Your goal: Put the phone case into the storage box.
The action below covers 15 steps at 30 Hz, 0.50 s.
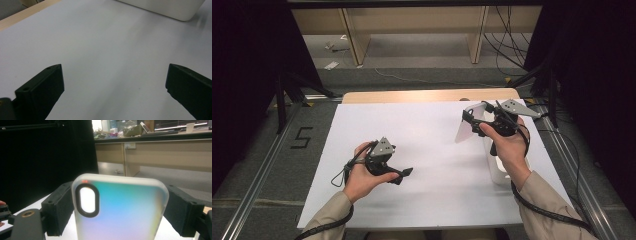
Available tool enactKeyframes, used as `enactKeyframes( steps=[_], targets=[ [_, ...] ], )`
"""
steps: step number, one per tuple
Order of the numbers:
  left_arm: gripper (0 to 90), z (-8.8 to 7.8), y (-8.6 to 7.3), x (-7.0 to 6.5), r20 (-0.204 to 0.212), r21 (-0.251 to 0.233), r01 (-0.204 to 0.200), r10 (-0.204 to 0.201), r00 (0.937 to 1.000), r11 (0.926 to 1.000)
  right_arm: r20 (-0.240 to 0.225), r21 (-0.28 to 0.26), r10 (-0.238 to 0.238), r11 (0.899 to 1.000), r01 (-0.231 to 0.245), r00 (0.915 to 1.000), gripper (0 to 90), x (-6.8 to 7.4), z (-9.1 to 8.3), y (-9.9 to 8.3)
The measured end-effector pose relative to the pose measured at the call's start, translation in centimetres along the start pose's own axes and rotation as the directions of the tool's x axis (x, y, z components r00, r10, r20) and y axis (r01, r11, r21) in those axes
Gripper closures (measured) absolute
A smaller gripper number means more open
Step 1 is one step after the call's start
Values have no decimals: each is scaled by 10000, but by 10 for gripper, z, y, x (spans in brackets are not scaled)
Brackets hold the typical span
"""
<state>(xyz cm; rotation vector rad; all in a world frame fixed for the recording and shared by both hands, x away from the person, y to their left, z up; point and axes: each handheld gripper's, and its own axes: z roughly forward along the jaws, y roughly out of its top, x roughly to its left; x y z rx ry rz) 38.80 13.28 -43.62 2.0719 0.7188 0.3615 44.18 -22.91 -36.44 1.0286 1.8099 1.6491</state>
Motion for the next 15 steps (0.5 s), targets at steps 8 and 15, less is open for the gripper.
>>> enactKeyframes(
  steps=[8, 15],
  targets=[
    [12, 0, 0, 0, -3, -7, 17, -17, 10000, 10000, 159, -101, 101, 9999, -99, 9998, 182, -5, -3, 2],
    [12, 0, 0, 0, -7, -15, 15, -15, 10000, 10000, 318, -163, 140, 9998, -135, 9994, 182, -10, -6, 5]
  ],
)
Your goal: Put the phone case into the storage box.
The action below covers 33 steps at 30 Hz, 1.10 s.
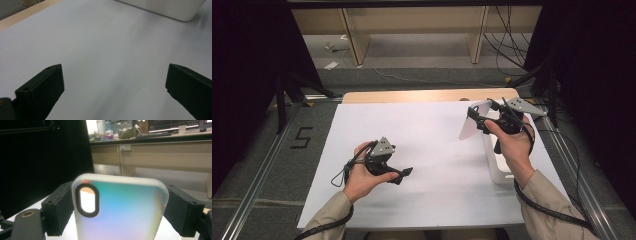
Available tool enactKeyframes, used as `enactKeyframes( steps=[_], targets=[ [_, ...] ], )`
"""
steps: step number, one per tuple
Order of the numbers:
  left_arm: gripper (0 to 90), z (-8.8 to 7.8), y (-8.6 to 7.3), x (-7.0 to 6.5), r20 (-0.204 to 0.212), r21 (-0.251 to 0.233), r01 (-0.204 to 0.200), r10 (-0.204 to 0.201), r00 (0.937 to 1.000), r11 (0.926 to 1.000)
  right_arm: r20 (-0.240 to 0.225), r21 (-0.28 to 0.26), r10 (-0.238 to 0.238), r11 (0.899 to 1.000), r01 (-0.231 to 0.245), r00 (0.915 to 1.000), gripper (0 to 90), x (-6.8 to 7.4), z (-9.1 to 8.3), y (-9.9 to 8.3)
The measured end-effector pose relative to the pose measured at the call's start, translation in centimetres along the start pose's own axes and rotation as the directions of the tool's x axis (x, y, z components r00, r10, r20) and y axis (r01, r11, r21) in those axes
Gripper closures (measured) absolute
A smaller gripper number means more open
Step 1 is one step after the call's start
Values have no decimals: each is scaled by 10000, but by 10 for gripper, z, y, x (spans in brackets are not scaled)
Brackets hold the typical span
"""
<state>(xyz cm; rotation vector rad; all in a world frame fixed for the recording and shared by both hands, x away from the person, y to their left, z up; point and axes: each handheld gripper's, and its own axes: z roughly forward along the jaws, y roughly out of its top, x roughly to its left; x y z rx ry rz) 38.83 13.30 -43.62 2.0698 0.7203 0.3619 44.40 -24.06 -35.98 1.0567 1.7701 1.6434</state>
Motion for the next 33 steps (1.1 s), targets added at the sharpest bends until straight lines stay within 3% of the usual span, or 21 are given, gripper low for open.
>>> enactKeyframes(
  steps=[33],
  targets=[
    [13, 0, 0, 0, -22, -31, 33, -33, 10000, 10000, 491, -110, 171, 9998, -165, 9986, 182, -17, -8, 5]
  ],
)
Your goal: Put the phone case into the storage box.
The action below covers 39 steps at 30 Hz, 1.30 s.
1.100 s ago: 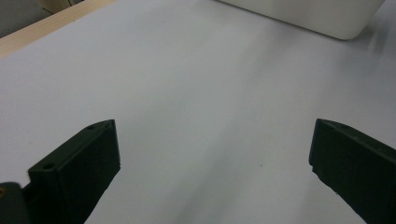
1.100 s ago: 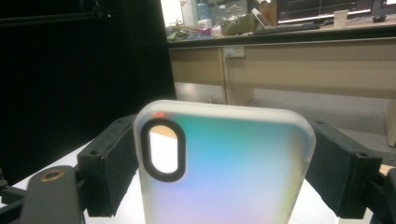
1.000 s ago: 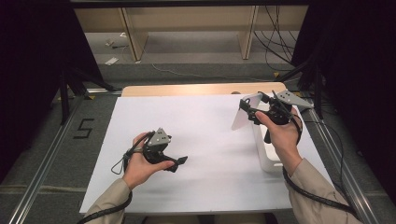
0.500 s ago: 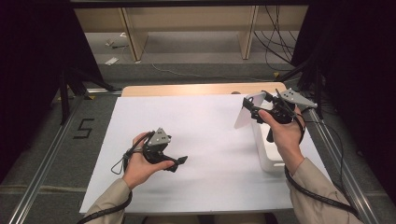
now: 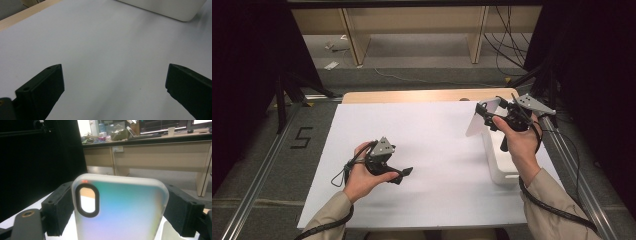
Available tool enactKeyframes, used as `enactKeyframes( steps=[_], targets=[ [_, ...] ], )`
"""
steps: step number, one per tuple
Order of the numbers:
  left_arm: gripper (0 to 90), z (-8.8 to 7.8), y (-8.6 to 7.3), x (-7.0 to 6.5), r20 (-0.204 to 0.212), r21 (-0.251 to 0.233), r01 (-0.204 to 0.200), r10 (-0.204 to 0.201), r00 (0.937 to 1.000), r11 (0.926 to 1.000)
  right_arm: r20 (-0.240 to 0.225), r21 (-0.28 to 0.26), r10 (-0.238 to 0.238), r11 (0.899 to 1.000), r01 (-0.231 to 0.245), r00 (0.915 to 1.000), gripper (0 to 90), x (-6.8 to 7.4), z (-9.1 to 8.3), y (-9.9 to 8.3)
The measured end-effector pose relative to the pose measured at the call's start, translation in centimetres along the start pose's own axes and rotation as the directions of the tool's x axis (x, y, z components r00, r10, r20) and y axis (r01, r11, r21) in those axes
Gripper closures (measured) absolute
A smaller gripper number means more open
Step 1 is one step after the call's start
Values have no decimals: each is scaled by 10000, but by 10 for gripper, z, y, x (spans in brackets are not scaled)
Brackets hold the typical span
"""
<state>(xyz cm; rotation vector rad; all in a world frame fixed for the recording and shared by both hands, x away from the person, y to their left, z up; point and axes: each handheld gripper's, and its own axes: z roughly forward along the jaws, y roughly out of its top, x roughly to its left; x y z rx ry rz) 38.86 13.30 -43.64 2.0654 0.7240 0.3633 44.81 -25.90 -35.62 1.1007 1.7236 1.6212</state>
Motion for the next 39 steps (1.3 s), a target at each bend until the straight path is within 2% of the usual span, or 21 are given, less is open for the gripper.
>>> enactKeyframes(
  steps=[22, 39],
  targets=[
    [13, 1, 0, 0, -7, 56, -5, 5, 10000, 10000, 480, -94, 6, 10000, -2, 9988, 182, -12, -5, 4],
    [14, 0, 0, 0, -6, 78, -53, 54, 10000, 10000, 613, -305, 94, 9995, -75, 9981, 183, -17, -10, 8]
  ],
)
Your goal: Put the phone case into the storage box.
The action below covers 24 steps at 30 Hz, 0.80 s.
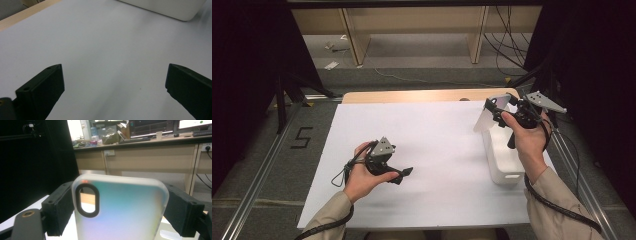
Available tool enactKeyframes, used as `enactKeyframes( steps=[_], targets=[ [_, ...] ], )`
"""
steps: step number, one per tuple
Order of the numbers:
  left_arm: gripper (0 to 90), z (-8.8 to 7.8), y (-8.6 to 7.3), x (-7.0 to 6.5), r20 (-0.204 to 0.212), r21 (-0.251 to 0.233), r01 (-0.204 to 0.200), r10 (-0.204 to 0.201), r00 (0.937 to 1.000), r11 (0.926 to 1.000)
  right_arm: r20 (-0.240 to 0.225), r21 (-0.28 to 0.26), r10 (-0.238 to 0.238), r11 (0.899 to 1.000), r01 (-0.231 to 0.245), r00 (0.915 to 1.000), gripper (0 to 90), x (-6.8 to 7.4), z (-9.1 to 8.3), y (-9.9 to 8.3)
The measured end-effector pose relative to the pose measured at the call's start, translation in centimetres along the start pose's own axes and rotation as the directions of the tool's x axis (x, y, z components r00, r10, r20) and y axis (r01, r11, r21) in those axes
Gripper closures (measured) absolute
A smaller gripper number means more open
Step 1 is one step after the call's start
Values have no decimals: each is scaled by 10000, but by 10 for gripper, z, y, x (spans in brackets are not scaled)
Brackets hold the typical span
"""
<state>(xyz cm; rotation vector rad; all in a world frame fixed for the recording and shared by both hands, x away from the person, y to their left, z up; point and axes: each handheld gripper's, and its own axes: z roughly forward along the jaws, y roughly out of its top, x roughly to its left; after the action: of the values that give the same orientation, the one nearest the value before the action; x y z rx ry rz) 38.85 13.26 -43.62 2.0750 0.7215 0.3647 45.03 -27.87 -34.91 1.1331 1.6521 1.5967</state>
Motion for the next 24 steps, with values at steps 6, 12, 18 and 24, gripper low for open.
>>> enactKeyframes(
  steps=[6, 12, 18, 24],
  targets=[
    [16, 0, 0, 0, 6, 21, 11, -11, 10000, 10000, 48, -3, 54, 10000, -54, 10000, 182, -2, -1, 1],
    [21, 0, 0, 0, 15, -1, 4, -4, 10000, 10000, 95, -45, 154, 9999, -154, 9998, 182, -4, -2, 2],
    [21, 0, 0, 0, 11, -31, 13, -13, 10000, 10000, 134, -75, 174, 9998, -173, 9998, 182, -6, -3, 3],
    [28, 0, 0, 0, 35, -21, -1, 1, 10000, 10000, 200, -147, 196, 9997, -193, 9996, 182, -9, -4, 4]
  ],
)
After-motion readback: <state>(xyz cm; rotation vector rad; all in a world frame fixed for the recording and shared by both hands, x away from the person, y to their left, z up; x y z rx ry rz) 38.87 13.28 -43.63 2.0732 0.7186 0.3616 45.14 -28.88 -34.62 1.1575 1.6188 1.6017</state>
